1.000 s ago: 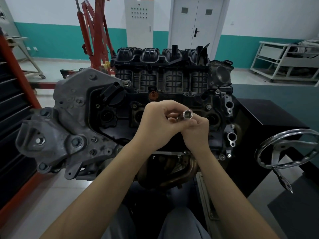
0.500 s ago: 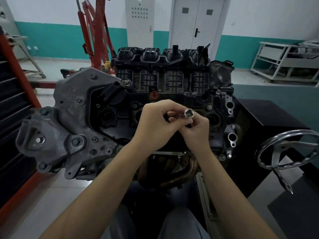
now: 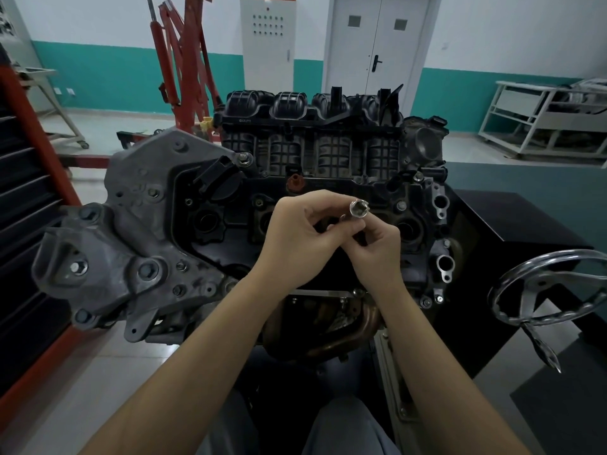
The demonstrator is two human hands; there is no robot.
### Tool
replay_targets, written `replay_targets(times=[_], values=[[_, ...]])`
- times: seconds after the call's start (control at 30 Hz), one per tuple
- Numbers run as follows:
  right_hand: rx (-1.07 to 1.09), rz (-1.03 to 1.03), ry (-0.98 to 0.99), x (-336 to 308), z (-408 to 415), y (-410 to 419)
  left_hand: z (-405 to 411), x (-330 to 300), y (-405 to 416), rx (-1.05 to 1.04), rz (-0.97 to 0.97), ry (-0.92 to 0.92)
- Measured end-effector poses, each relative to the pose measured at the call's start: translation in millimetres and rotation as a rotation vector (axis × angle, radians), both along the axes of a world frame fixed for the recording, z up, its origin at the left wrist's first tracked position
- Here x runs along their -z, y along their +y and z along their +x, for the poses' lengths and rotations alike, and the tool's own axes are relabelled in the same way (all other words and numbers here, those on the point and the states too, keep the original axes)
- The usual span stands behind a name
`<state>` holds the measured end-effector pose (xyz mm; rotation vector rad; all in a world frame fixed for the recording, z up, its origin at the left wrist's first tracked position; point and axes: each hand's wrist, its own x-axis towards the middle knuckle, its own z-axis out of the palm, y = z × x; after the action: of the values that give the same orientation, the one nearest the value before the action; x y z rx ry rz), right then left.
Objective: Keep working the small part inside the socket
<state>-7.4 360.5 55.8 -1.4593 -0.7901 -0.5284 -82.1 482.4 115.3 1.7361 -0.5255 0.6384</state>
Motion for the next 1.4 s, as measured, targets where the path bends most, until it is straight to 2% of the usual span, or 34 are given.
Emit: replay_targets(times=[0.1,0.3,0.5,0.73,0.83,0.93,1.03,1.13,1.3,1.4], values=[[0.003,0.021,0.023,-0.5,-1.3,1.6,-0.2,-0.2,2.1,0.062,-0.028,0.034],[0.009,0.069,0.049,2.1,-0.9,1.2,-0.6,1.0,0.1,-0.072,0.034,-0.031],[0.032,0.003,0.028,2.7,0.3,0.0,-1.8,1.5,1.9,0.088,-0.036,0.035],[0.049,0.026,0.06,3.0,-0.1,0.0,-1.4,-0.2,1.1,-0.1,0.067,-0.026],[0.042,-0.023,0.01,0.9,-2.7,-0.6,-1.5,0.4,2.7,-0.023,0.029,0.003],[0.073,-0.003,0.042,1.5,-1.9,0.4,-2.9,0.6,3.7,0.07,-0.018,0.05],[0.066,0.039,0.089,2.4,-0.9,1.9,-3.6,0.4,1.3,-0.041,0.017,0.012],[0.056,0.023,0.05,1.0,-2.2,0.8,-3.3,-1.4,1.4,-0.085,0.016,0.001],[0.058,-0.021,0.02,1.2,-4.8,0.3,-5.0,-3.6,4.9,0.11,-0.01,0.054],[0.062,0.025,0.064,3.2,-1.7,1.0,-5.1,-3.6,4.8,0.083,0.002,0.045]])
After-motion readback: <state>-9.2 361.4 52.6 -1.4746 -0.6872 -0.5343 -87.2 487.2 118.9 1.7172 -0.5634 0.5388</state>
